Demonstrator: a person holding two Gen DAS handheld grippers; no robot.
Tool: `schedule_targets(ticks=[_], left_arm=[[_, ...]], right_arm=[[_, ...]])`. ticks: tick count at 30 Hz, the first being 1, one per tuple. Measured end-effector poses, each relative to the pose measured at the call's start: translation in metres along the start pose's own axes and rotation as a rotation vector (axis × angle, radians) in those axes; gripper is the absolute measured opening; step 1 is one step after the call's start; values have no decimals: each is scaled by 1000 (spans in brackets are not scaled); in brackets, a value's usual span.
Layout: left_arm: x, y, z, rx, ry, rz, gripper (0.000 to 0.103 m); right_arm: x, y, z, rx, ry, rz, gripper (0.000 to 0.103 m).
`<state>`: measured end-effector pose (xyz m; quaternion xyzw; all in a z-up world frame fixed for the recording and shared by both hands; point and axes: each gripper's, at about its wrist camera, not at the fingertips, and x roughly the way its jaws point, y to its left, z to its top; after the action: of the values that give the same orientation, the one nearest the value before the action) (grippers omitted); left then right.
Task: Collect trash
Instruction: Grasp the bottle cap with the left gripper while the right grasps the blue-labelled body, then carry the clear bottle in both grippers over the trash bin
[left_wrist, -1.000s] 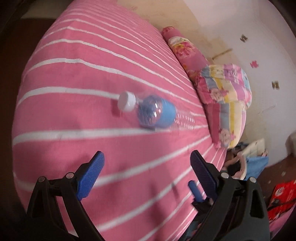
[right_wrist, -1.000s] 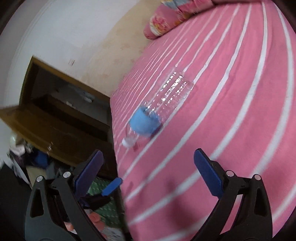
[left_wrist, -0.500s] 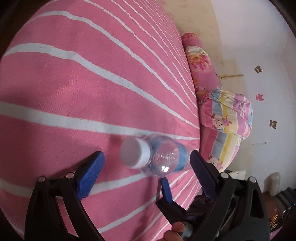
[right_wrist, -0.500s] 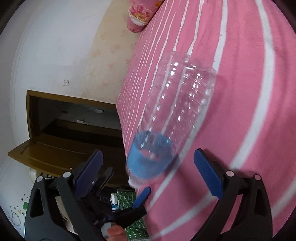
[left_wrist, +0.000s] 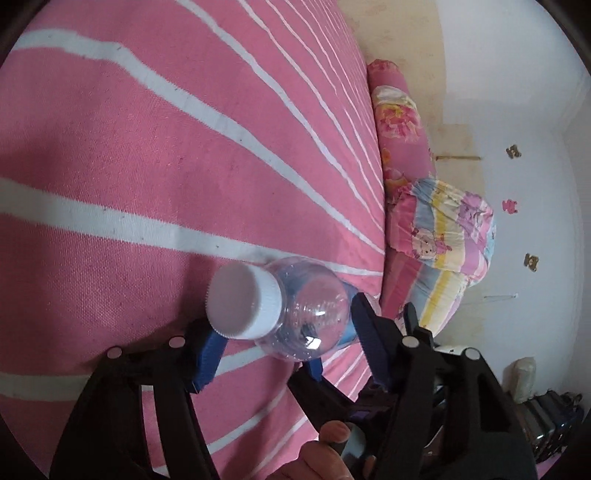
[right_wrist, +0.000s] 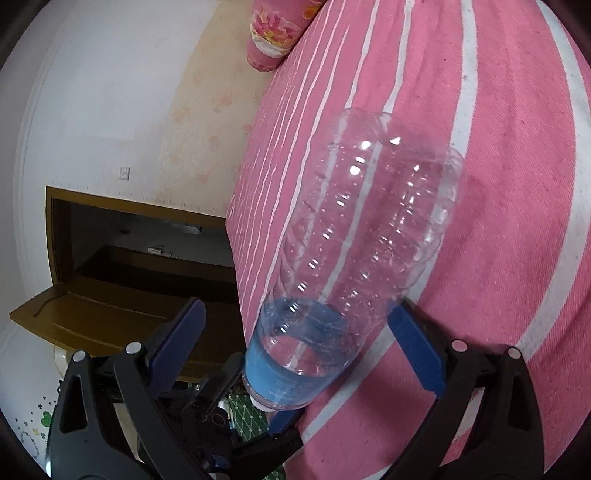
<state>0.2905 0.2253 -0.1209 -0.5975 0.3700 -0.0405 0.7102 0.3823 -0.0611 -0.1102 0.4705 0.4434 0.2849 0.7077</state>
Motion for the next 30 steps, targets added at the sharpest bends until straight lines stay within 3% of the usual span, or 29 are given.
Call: schedule_targets(ticks=[1,2,3,8,18,24,30], left_arm=[[0,1,0,-4,-1,-5,62],[0,1,0,-9,-2,-12,62],[0,2,0,-13,-2,-19,60],[0,6,-2,-30,20,-57,58],[-10,-1,-28,-16,22,-64,58],[-26,-4,-68,-25,42,-134,58],[-61,-12,-130,-28,26,-195,58]], right_arm=[[1,-2,1,-2,-1,0,94],[1,-3,1,-1,0,-6,84],[0,-8,2,8,4,-22,67],[-8,-27,4,83,6,40,62],[-30,-30,-3,92,-20,38,61],[-76,-16,-16,41,-41,31,60],[-140,-3,-48,0,-65,57,57]])
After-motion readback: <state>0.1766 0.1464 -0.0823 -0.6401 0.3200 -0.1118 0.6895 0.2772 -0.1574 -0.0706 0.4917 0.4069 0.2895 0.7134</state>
